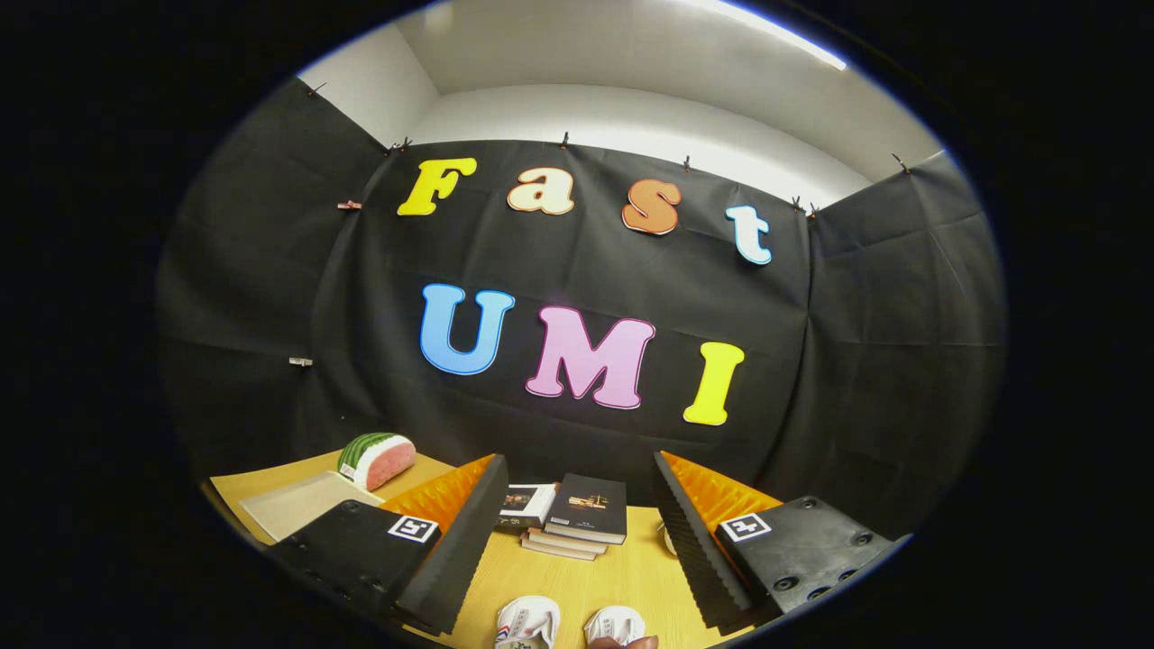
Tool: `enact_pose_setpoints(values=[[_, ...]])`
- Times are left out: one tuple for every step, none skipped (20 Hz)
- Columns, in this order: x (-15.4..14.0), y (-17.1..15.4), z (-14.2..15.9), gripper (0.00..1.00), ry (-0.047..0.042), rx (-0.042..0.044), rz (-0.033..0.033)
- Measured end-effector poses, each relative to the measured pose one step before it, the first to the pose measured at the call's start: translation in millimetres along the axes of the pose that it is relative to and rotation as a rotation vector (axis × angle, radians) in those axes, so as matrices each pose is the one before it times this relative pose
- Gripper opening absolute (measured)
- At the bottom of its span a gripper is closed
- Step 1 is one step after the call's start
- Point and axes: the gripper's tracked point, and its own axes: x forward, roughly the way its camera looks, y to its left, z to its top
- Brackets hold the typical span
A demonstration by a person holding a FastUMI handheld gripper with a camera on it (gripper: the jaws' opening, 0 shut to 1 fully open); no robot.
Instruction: Open the storage box then place both shoes into the box .Put the left shoe in first, then the right shoe, with the right side of both shoes facing outward in a uniform manner.
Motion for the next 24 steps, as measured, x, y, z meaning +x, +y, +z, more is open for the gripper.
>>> enact_pose_setpoints(values=[[0.32,0.56,0.68,0.97,-0.00011,-0.00385,0.00122],[1.04,0.91,-0.18,0.97,0.00168,-0.00654,0.00216],[-0.15,1.46,-0.44,0.97,0.00017,-0.00564,0.00184],[0.15,0.79,0.06,0.97,-0.00072,-0.00128,0.00186],[0.16,1.5,0.65,0.97,-0.00141,0.00089,0.00135],[0.17,0.82,0.22,0.97,0.00078,0.00233,0.00046],[0.77,0.59,-0.85,0.97,-0.00013,0.00302,0.00223],[0.74,-0.26,-0.74,0.97,0.00255,0.00273,0.00157],[0.05,0.85,-1.86,0.97,0.00291,0.00201,0.00179],[0.34,0.63,-0.65,0.97,0.00366,0.00266,0.00267],[0.93,1.32,-1.83,0.97,0.00482,0.00493,0.00428],[1.25,2.64,-1.41,0.97,0.00632,0.00891,0.01309],[1.37,4.49,-2.42,0.97,0.0098,0.01234,0.01758],[1.7,5.98,-3.63,0.97,0.01558,0.01407,0.02979],[2.27,9.9,-5.84,0.97,0.02243,0.01887,0.04487],[3.26,8.27,-4.62,0.97,0.02102,0.02253,0.04189],[2.35,7.59,-5.32,0.97,0.02294,0.02368,0.03981],[3.93,8.98,-7.5,0.97,0.02666,0.03184,0.04655],[5.88,9.41,-9.91,0.97,0.03681,0.03417,0.04505],[6.23,5.35,-9.52,0.97,0.0432,0.02882,0.03563],[5.6,3.45,-11.87,0.97,0.0495,0.02178,0.02975],[7.04,3.31,-12.26,0.97,0.04813,0.01943,0.02417],[8.21,5.0,-12.49,0.97,0.03875,0.02654,0.03409],[8.26,5.35,-10.98,0.98,0.03121,0.04088,0.04169]])
